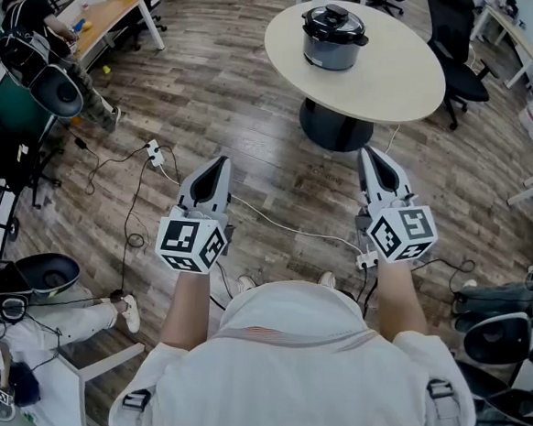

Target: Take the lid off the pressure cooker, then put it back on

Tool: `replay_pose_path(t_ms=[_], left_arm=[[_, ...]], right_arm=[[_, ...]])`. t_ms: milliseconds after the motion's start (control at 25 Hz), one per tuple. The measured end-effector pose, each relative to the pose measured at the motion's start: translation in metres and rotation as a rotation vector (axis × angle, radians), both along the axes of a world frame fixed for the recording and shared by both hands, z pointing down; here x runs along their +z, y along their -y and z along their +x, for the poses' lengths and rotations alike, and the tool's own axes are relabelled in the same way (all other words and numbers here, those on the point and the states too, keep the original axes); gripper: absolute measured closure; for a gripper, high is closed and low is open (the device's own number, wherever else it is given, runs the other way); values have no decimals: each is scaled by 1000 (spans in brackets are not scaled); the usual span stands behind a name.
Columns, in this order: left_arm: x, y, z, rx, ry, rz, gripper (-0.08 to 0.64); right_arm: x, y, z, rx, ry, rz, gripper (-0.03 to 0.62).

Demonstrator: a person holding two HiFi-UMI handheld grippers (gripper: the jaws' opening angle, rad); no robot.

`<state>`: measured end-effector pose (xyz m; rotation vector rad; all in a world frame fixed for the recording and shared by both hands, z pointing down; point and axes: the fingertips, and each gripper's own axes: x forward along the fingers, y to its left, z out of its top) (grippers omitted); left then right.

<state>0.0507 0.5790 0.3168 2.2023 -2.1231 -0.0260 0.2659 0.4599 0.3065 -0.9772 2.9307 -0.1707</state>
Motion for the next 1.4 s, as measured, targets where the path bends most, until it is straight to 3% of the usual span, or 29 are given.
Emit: replay_pose_path(t_ms=[640,840,1240,1400], left_arm=[[8,6,-6,0,-10,-5,555],[11,4,-18,-10,-12,-11,555],[19,-28,-77,-20,-50,9,555],[29,-49,-111,-24,8,-13,555]], right_arm=[[1,6,-9,-14,-23,19,598],[5,10,-16,-12,30,-29,598],[13,-19,-79,-28,-6,-38,598],[14,-38,-117,-27,7,-34,598]])
